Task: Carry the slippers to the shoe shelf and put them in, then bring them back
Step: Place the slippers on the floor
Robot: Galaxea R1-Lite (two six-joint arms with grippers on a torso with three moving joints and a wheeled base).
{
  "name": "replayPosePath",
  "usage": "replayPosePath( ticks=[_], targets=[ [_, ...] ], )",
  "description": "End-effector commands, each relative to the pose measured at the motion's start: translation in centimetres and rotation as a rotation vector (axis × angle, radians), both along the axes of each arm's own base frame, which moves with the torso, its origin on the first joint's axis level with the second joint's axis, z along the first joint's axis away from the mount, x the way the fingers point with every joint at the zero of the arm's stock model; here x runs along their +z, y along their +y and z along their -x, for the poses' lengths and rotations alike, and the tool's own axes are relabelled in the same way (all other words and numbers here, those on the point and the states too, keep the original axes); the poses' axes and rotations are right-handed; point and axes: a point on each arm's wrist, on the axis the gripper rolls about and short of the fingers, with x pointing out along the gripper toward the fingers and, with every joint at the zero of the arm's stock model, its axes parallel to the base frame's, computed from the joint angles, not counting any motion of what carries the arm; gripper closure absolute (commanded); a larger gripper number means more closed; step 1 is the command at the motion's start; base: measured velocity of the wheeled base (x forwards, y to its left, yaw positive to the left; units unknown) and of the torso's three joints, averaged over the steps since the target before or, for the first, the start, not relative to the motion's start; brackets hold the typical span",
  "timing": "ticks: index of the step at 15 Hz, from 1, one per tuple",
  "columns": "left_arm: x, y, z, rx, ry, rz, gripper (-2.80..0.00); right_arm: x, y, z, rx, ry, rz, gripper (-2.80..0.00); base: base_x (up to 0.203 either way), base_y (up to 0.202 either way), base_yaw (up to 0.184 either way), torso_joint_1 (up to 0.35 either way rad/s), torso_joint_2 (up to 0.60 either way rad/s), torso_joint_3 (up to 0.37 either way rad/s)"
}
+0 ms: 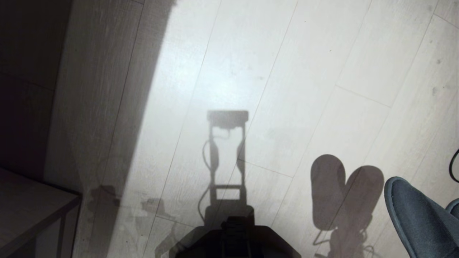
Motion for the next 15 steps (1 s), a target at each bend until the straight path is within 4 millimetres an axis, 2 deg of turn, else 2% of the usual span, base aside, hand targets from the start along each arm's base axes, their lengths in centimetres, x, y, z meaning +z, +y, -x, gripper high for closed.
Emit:
replayPosePath(
  ticks=[1,3,5,7,9,11,15],
  targets=[
    [0.0,0.0,0.0,0.001,-0.001,0.0,0.0,0.0,0.0,0.0,0.0,-0.002,0.001,0.0,0.0,0.0,0.0,0.006,0.0,-0.031],
    [0.0,0.0,0.0,0.0,-0.002,-0.003,0.0,1.2,0.0,0.3,0.009,-0.042,-0.001,0.0,0.0,0.0,0.0,0.0,0.0,0.0],
    [0.0,0.0,0.0,0.0,-0.002,-0.001,0.0,3.6,0.1,0.3,0.026,-0.049,0.002,0.0,0.0,0.0,0.0,0.0,0.0,0.0],
    [0.0,0.0,0.0,0.001,0.0,-0.003,0.0,6.2,0.1,-0.6,0.042,-0.008,0.035,0.0,0.0,0.0,0.0,0.0,0.0,0.0],
    [0.0,0.0,0.0,0.0,0.0,-0.004,0.0,8.6,0.1,-2.5,0.082,0.052,0.096,0.0,0.0,0.0,0.0,0.0,0.0,0.0],
    [0.0,0.0,0.0,0.001,0.0,-0.004,0.0,10.7,0.4,-5.1,0.137,0.084,0.155,0.0,0.0,0.0,0.0,0.0,0.0,0.0],
    [0.0,0.0,0.0,0.0,0.0,-0.007,0.0,14.7,1.2,-11.4,0.249,0.014,0.242,0.0,0.0,0.0,0.0,0.0,0.0,0.0]
  ],
)
